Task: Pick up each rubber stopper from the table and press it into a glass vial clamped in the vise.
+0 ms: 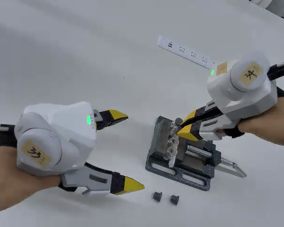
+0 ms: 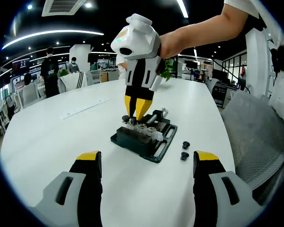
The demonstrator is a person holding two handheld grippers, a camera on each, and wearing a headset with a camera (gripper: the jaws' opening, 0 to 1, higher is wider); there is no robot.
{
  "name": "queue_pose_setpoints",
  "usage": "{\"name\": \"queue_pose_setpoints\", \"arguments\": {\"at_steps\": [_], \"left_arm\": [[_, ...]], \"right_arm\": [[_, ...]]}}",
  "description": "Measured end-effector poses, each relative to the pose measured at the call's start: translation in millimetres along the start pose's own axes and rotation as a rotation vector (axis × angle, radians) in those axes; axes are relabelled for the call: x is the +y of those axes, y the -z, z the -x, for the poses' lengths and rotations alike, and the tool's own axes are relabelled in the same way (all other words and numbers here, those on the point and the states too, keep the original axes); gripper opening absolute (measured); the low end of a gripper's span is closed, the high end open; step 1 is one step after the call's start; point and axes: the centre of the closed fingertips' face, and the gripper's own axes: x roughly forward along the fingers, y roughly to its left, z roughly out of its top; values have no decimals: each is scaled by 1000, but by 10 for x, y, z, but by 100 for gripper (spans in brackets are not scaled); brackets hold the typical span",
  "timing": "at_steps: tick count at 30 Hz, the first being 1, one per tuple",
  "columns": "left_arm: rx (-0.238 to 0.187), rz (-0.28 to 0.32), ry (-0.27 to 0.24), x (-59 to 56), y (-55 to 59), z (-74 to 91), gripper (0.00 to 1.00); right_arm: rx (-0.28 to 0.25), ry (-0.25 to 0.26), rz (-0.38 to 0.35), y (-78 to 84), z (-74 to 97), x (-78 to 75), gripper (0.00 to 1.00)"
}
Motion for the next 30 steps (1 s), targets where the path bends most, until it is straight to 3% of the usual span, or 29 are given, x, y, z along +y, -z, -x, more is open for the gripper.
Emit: {"name": "queue_pose_setpoints", "arguments": {"at_steps": [17, 24, 30], "left_arm": [[-9, 6, 1, 7, 10, -11, 78], [-14, 6, 7, -10, -4, -39, 77], [-14, -2, 16, -42, -45, -71, 77]], "right_arm": [[140, 51, 101, -21, -54, 18, 5], [158, 61, 85, -10, -67, 14, 5], [132, 46, 69, 11, -61, 7, 6]]}}
